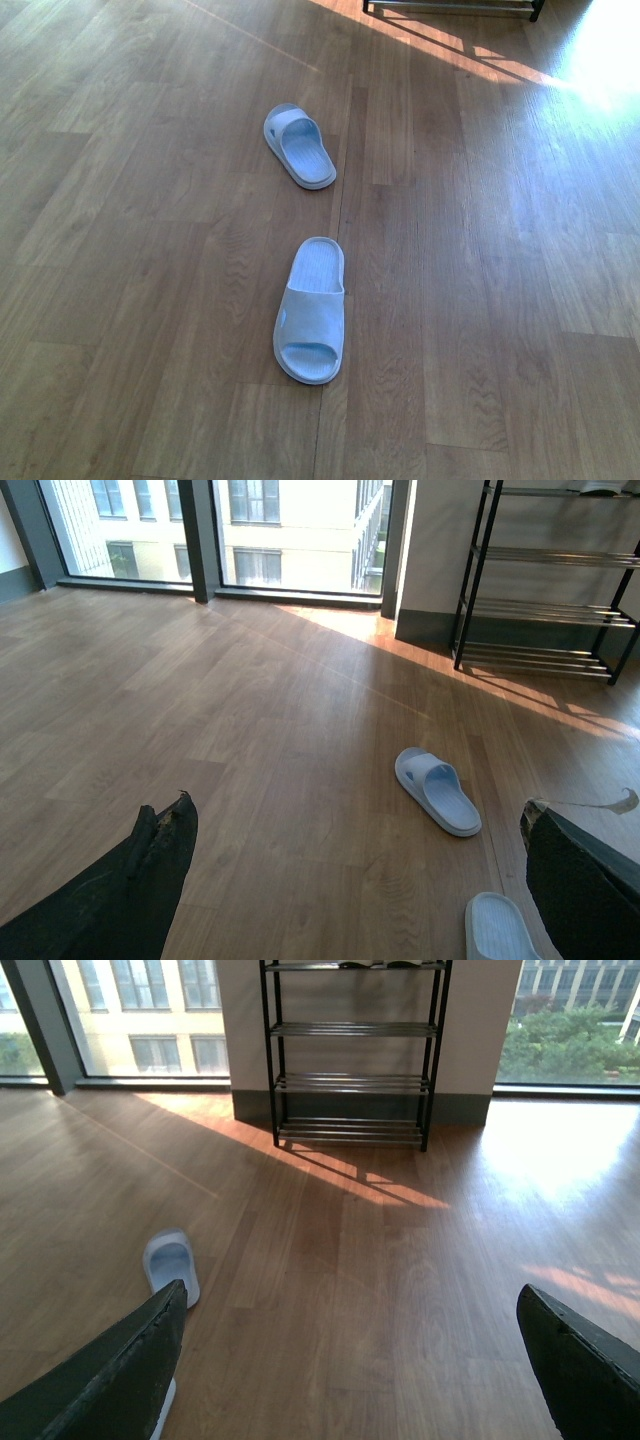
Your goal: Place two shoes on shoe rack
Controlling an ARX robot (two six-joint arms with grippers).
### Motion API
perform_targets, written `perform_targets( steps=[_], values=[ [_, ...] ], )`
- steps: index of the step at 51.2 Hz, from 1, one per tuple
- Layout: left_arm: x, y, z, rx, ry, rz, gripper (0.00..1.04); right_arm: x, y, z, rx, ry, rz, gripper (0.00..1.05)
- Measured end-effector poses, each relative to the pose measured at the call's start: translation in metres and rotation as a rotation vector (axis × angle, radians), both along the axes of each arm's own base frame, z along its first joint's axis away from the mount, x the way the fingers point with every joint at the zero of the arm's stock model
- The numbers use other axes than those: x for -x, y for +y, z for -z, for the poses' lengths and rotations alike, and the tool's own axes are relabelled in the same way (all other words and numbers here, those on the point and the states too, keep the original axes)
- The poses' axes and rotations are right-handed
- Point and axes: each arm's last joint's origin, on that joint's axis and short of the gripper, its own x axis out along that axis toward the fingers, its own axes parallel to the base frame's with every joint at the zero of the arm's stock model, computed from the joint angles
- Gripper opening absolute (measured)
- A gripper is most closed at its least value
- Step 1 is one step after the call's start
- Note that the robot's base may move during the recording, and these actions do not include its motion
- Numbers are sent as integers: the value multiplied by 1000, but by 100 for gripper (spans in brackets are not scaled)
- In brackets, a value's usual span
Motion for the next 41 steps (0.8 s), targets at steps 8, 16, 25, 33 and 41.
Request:
perform_targets(
  steps=[8,16,25,33,41],
  values=[
    [0,0,0,0,0,0,95,0,0,0,0,0,0,96],
    [0,0,0,0,0,0,95,0,0,0,0,0,0,96],
    [0,0,0,0,0,0,95,0,0,0,0,0,-1,96],
    [0,0,0,0,0,0,95,0,0,0,0,0,-1,96],
    [0,0,0,0,0,0,95,0,0,0,0,0,0,96]
  ],
)
